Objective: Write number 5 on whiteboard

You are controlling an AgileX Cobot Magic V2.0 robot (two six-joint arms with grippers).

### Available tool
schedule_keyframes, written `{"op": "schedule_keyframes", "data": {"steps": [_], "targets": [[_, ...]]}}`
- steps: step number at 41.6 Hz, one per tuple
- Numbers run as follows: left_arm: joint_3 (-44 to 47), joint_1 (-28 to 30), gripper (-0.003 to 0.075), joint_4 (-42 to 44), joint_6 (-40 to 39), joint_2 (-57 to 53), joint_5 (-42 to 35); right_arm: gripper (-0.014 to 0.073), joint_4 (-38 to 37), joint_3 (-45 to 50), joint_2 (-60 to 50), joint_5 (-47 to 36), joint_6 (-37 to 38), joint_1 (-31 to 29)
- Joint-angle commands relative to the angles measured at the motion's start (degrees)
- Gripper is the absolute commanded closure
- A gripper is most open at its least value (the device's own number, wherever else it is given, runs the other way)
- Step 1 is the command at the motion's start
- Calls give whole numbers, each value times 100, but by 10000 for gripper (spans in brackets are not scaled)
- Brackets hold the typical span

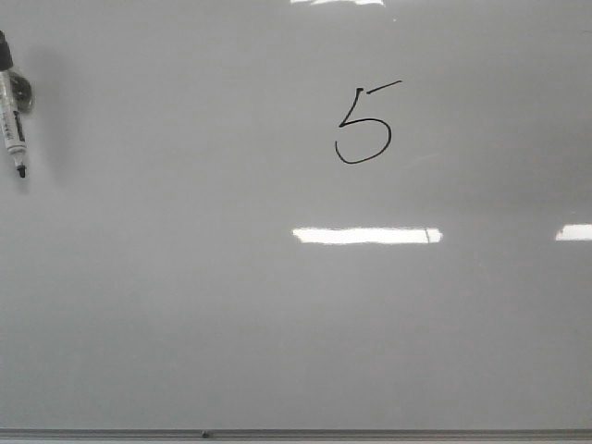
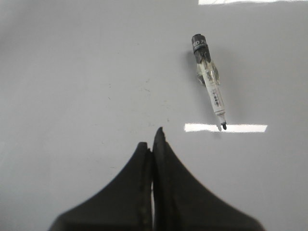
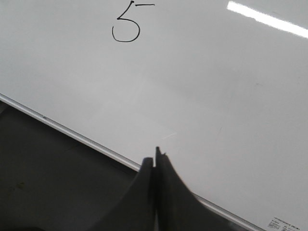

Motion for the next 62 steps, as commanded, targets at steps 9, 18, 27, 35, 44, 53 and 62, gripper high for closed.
{"op": "schedule_keyframes", "data": {"steps": [9, 18, 27, 35, 44, 53, 62], "targets": [[27, -40, 741, -20, -68, -98, -653, 663, -26, -126, 42, -388, -56, -27], [27, -40, 741, -20, -68, -88, -653, 663, -26, -126, 42, -383, -56, -27], [27, -74, 741, -20, -68, -88, -653, 663, -26, -126, 42, -383, -56, -27], [27, -325, 741, -20, -68, -80, -653, 663, -26, -126, 42, -383, -56, -27], [27, -325, 741, -20, -68, -80, -653, 663, -26, -126, 42, -383, -56, -27], [27, -325, 741, -20, -68, -80, -653, 663, -26, -126, 42, -383, -56, -27], [27, -325, 741, -20, -68, -80, -653, 663, -21, 41, -34, -443, -56, -97]]}}
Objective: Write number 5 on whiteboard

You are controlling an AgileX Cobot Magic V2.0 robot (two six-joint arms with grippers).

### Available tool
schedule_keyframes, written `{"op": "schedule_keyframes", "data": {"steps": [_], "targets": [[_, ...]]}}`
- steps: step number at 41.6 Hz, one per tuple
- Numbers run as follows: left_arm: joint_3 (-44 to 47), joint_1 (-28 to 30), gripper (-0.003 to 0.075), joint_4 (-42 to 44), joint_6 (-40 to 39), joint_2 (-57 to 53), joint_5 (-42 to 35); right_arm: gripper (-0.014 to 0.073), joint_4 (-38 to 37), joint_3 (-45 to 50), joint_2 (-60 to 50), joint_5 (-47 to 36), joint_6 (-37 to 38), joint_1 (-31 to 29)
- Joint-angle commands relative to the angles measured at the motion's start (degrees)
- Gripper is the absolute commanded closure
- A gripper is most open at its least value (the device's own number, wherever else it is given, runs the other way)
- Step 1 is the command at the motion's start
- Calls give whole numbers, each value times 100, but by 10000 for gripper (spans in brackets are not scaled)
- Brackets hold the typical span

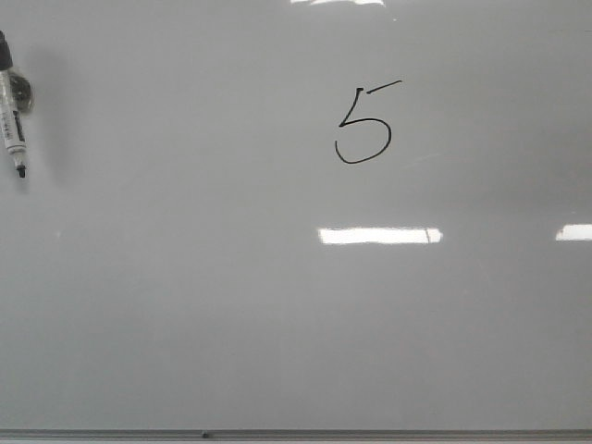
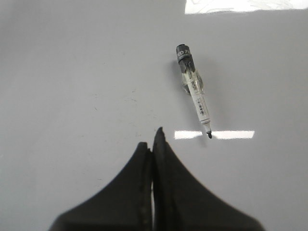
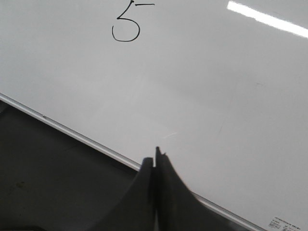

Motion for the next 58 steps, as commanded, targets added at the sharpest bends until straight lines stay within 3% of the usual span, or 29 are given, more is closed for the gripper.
{"op": "schedule_keyframes", "data": {"steps": [1, 6, 17, 29, 43, 52, 58], "targets": [[27, -47, 741, -20, -68, -80, -504, 663, -26, 55, -63, -461, -56, -159], [27, -47, 741, -20, -68, -80, -504, 663, -27, 476, -395, -902, -56, -653], [27, -47, 741, -20, -68, -80, -504, 663, -27, 2102, -1513, -3064, -56, -1810], [27, -47, 741, -20, -68, -80, -504, 663, -22, 3499, -2410, -4495, -56, -2498], [27, -47, 741, -20, -68, -80, -504, 663, -22, 4297, -2669, -5105, -56, -2699], [27, -47, 741, -20, -68, -80, -504, 663, -22, 4919, -2669, -6365, -56, -2699], [27, -47, 741, -20, -68, -80, -504, 663, -22, 4887, -2669, -6370, -56, -2699]]}}
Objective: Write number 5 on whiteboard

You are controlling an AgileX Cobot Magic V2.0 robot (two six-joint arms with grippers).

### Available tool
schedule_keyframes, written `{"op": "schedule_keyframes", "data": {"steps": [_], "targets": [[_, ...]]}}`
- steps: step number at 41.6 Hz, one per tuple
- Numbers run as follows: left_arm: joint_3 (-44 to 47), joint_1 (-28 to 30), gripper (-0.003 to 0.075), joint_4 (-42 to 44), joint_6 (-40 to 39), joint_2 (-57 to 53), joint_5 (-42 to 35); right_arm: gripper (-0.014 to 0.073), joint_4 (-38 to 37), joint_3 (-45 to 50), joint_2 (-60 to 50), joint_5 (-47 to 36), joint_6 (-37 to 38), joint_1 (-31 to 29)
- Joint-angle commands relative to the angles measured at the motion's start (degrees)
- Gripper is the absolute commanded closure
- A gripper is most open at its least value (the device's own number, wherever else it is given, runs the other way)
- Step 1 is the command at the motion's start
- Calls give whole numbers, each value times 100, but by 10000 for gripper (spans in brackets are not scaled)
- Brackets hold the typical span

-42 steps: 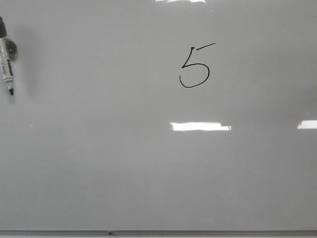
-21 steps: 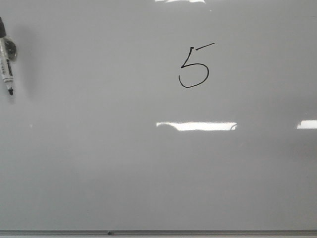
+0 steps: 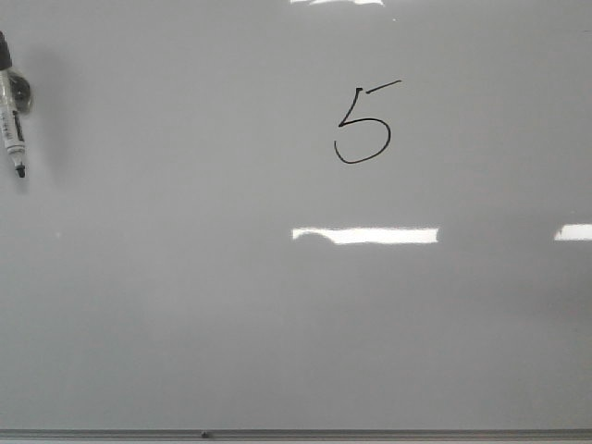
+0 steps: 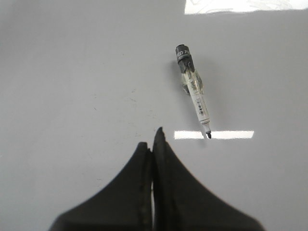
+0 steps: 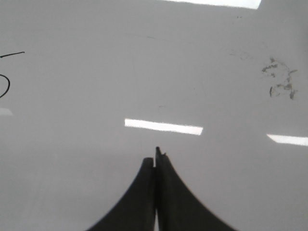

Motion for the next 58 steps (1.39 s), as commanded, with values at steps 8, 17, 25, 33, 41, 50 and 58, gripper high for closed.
{"op": "schedule_keyframes", "data": {"steps": [8, 17, 25, 33, 41, 50, 58], "targets": [[27, -47, 741, -20, -68, -80, -495, 663, -34, -96, -105, -657, -56, -30], [27, -47, 741, -20, -68, -80, -495, 663, 25, -84, -105, -1095, -51, -30], [27, -47, 741, -20, -68, -80, -495, 663, 715, -84, -109, -1170, -548, -30], [27, -47, 741, -20, -68, -80, -495, 662, 736, -84, -109, -1156, -581, -30], [27, -47, 741, -20, -68, -80, -495, 662, 716, -84, -109, -946, -398, -30], [27, -47, 741, -20, -68, -80, -495, 662, 716, -84, -109, -825, -398, -160], [27, -47, 741, -20, -68, -80, -495, 662, 716, -84, -109, -825, -398, -160]]}}
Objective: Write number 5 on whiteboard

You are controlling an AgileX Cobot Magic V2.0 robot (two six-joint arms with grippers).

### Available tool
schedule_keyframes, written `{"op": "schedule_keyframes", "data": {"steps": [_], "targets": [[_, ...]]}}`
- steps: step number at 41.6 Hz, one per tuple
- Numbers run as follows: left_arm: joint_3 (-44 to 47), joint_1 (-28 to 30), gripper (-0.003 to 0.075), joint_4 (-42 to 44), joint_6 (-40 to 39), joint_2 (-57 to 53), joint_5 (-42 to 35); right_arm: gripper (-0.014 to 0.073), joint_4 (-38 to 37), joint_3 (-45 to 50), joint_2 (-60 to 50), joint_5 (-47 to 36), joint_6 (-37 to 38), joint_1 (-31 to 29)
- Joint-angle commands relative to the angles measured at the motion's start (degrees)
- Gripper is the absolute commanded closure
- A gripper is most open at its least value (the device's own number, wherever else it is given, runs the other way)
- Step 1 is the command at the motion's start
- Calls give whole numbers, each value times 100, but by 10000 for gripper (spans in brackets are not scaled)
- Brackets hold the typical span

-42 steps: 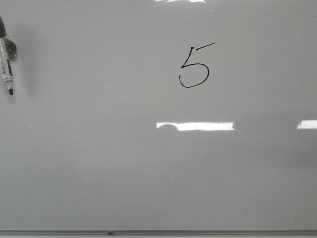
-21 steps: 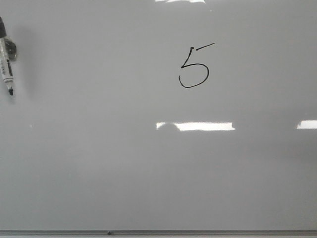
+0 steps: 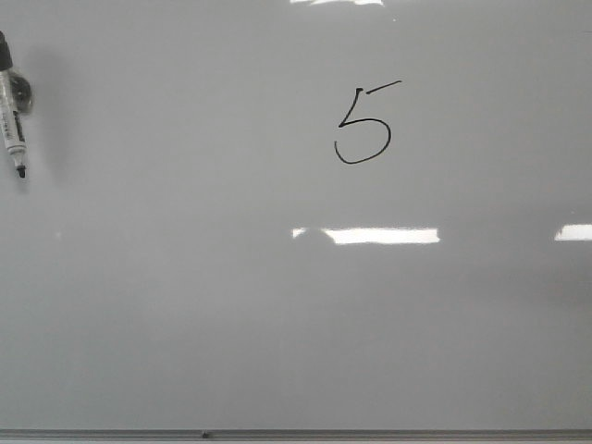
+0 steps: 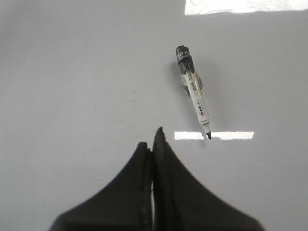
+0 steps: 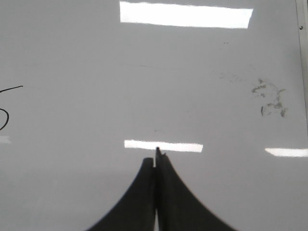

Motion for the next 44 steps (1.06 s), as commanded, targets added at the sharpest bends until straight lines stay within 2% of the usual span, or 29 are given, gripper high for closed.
{"op": "schedule_keyframes", "data": {"steps": [1, 23, 35, 44], "targets": [[27, -47, 741, -20, -68, -80, -482, 662, 4, -84, -109, -422, 20, -33], [27, -47, 741, -20, -68, -80, -482, 662, 4, -84, -109, -417, 20, -24], [27, -47, 741, -20, -68, -80, -482, 662, 4, -84, -109, -417, 20, 285], [27, -47, 741, -20, -68, -80, -482, 662, 4, -84, -109, -417, 20, 241]]}}
